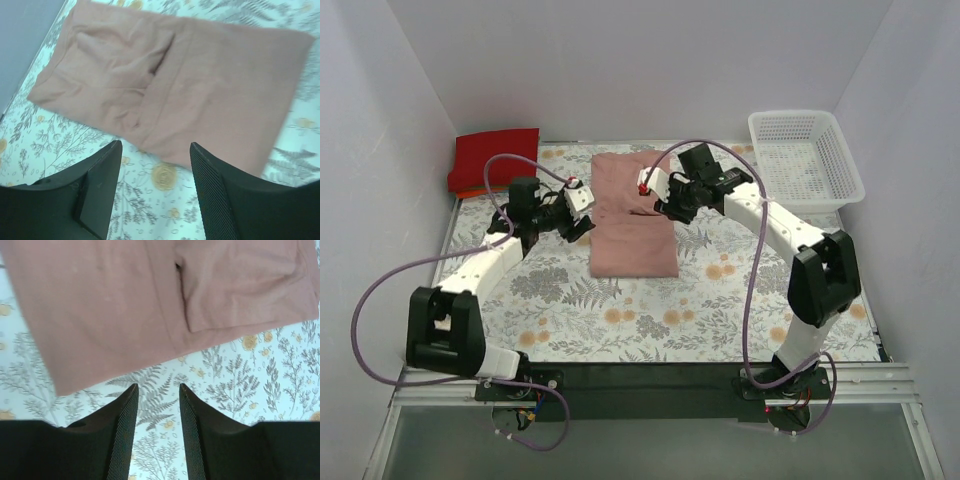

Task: Fold and stack the t-shirts
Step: Fold the tshirt

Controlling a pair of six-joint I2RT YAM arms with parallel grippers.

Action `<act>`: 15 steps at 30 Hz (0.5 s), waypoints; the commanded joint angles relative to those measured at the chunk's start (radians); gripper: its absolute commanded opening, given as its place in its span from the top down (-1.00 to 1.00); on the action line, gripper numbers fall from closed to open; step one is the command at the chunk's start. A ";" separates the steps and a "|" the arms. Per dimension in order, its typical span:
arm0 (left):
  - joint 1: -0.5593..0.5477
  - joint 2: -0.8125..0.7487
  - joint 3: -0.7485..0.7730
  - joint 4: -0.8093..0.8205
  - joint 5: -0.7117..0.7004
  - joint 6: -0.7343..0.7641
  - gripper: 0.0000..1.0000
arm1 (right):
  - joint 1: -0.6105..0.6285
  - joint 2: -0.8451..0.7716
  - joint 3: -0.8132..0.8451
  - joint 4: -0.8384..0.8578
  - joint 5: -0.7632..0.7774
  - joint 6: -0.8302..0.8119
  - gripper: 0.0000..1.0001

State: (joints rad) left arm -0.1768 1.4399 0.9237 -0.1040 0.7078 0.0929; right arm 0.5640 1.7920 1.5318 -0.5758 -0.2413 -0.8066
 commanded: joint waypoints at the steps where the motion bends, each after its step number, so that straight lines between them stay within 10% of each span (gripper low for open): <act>1: -0.024 -0.102 -0.112 -0.059 0.065 -0.031 -0.10 | 0.062 -0.087 -0.143 -0.033 -0.053 0.033 0.12; 15: -0.197 -0.121 -0.408 0.090 -0.131 0.126 -0.19 | 0.189 -0.048 -0.395 0.145 0.016 0.073 0.16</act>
State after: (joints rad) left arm -0.3614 1.3064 0.5358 -0.0887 0.6346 0.1570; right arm 0.7513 1.7309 1.1667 -0.5156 -0.2455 -0.7376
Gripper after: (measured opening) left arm 0.594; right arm 0.425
